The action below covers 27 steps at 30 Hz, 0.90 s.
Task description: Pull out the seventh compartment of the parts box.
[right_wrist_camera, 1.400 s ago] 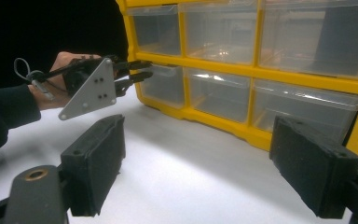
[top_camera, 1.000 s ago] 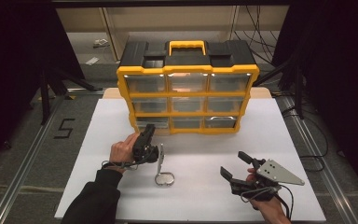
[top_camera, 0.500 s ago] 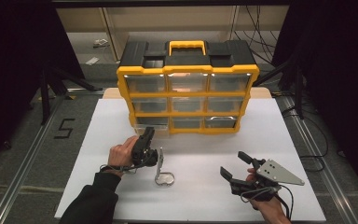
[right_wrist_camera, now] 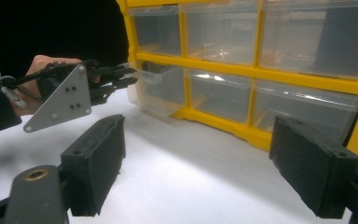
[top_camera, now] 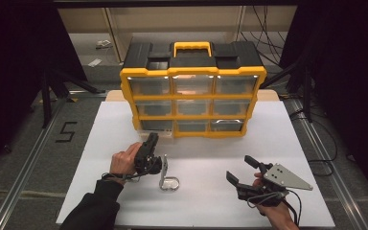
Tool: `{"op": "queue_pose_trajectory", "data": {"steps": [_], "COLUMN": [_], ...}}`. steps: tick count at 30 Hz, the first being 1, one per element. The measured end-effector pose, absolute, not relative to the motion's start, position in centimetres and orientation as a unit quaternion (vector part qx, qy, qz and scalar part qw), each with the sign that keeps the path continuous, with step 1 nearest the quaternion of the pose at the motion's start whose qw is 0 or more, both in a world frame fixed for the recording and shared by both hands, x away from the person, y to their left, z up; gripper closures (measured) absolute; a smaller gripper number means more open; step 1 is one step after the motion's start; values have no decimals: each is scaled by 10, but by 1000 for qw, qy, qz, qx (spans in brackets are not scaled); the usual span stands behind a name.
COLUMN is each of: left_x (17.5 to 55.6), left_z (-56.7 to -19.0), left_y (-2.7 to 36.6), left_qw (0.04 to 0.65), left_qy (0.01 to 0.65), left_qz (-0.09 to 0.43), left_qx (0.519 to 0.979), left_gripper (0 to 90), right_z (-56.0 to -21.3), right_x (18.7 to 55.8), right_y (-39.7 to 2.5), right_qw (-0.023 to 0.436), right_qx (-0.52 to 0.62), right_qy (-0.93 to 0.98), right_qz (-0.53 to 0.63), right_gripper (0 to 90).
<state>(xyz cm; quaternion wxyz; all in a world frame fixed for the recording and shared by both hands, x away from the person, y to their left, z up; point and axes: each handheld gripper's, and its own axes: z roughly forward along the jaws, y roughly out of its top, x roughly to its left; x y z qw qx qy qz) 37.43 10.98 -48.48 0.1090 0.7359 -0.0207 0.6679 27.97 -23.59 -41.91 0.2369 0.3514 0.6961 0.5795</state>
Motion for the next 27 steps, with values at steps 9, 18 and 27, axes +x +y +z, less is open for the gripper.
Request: {"op": "queue_pose_trajectory", "data": {"steps": [9, 18, 27], "left_x": [368, 363, 358], "left_z": [-485, -484, -484], "left_y": [110, 109, 110], "left_qw": [109, 109, 110], "left_qy": [-24, -25, -27], "left_qz": [668, 669, 668], "left_qx": [736, 735, 736], "left_gripper": [800, 801, 800], "right_z": [-419, -419, -419], "right_x": [280, 280, 280], "right_y": [-236, -236, -236], "right_qw": [237, 237, 237], "right_qx": [353, 352, 351], "right_qy": [696, 696, 696], "right_qz": [579, 579, 579], "right_gripper": [192, 193, 193]}}
